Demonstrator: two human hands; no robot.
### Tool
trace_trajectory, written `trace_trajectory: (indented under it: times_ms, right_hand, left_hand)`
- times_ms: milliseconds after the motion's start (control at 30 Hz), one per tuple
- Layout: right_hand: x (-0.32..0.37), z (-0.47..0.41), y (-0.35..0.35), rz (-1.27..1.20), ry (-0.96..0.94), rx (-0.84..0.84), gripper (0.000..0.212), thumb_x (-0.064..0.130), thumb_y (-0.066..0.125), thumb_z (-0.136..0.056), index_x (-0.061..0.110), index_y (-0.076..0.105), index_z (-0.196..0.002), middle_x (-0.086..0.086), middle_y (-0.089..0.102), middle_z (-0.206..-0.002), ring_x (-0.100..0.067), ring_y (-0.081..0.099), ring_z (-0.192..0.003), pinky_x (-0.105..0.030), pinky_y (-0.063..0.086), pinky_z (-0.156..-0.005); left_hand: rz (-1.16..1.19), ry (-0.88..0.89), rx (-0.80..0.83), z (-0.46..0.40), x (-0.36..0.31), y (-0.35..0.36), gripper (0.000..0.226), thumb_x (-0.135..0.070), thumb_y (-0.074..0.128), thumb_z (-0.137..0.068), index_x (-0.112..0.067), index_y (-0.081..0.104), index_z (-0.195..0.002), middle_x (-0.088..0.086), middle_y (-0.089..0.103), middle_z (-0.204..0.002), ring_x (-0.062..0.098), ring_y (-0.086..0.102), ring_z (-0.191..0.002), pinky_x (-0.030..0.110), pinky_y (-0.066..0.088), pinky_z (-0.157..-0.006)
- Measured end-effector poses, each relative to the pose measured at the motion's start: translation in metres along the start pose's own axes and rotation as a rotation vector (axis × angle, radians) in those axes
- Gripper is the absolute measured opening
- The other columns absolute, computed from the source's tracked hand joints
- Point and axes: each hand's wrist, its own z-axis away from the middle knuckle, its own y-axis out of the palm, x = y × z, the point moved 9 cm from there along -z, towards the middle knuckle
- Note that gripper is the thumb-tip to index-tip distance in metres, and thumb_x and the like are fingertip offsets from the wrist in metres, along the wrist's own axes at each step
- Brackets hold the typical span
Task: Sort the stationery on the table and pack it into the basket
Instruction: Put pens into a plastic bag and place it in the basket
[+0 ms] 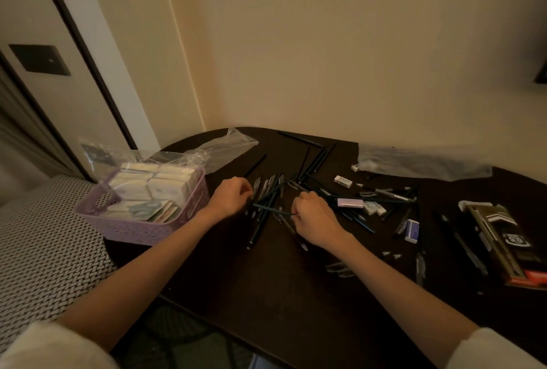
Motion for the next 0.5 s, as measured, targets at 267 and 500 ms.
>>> trace_trajectory:
  times_ms: [267,500]
  right_hand:
    - [-0.051,0.026,-0.006,-0.854,0.519,-0.180,0.007,0.015,0.036,-0.103,0.016,0.042,-0.106,-0.003,0.053,-0.090,-0.012,0.050,-0.072,-0.026,0.040,-0.061]
    - [-0.042,0.032,0.031,-1.459,0.702,-0.113,0.006,0.013,0.047,-0.099,0.013,0.052,-0.096,0.003,0.037,-0.058,-0.006,0.031,-0.045,-0.018,0.024,-0.039]
  left_hand:
    - [-0.176,0.035,0.012,0.010,-0.014,0.022,0.015,-0.030,0.064,-0.090,-0.015,0.063,-0.096,0.000,0.061,-0.093,0.014,0.058,-0.086,0.029,0.051,-0.073]
    - [-0.112,-0.020,-0.041,0.016,-0.016,0.014,0.012,-0.017,0.057,-0.095,-0.009,0.065,-0.098,0.005,0.059,-0.099,0.018,0.059,-0.090,0.032,0.051,-0.078]
